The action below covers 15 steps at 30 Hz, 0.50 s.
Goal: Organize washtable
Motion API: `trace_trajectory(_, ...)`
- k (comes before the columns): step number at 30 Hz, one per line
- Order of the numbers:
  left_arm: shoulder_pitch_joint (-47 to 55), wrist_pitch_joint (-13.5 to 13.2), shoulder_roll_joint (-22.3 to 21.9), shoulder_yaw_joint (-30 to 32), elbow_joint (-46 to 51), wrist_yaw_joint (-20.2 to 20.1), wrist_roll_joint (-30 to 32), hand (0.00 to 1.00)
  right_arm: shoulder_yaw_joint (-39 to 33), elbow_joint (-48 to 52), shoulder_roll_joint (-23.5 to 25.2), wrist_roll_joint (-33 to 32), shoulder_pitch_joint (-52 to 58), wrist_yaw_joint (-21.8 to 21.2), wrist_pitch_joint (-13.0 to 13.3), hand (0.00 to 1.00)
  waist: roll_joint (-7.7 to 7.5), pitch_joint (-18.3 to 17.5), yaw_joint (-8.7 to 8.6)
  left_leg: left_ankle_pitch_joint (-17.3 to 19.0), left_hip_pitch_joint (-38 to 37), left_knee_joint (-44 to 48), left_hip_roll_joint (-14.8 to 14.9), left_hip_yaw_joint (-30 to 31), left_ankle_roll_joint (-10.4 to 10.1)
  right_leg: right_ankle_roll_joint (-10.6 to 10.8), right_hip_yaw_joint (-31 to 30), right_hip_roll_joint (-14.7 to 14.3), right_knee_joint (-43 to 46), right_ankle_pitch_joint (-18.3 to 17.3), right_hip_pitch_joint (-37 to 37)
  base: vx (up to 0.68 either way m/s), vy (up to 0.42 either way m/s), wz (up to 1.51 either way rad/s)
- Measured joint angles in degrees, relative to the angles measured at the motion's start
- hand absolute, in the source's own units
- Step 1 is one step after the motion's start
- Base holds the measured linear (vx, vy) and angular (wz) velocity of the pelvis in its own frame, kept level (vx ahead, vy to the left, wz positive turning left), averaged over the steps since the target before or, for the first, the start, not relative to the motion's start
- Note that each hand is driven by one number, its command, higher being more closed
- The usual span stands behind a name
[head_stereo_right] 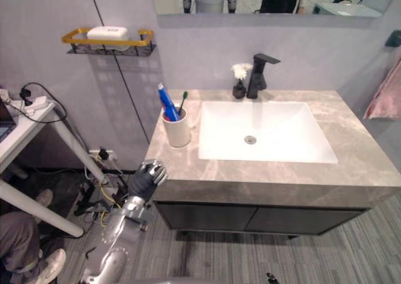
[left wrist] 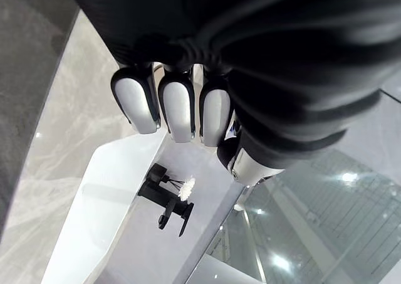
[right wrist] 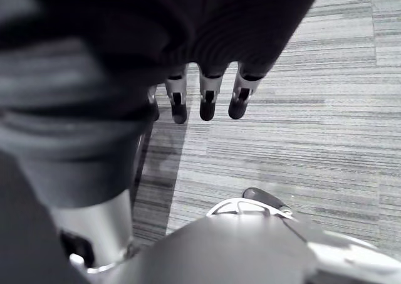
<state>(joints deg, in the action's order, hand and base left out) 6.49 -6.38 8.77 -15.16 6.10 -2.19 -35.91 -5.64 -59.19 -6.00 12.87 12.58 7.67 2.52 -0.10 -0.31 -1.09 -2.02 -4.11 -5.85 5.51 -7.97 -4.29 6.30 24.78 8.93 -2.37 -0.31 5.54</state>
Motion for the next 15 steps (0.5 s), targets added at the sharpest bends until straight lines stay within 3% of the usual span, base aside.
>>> trace_trajectory(8, -13.3, -0.3, 0.5, 2.3, -9.7, 4.7, 0.8, 1.00, 1.5, 3.0, 0.1, -1.2, -1.2, -0.2, -0.5, 0.00, -0.63, 2.6, -1.61, 0.0, 1.7, 0.4, 0.4, -2.3, -0.1, -0.4, -2.7, -0.8, -1.9, 2.1, -2.2, -0.01, 0.011, -0.17)
trace_trajectory(15, -16.7, -0.6, 0.3, 2.3, -11.2, 7.3, 2.7, 1.00, 1.1, 5.6, 0.7, -1.6, -1.0, -0.2, -0.6, 0.00, -0.37, 4.1, -2.93, 0.1, 2.3, 0.4, 0.4, -3.5, -0.1, -0.4, -3.1, -0.8, -2.2, 2.2, -3.0, 0.00, 0.011, -0.04)
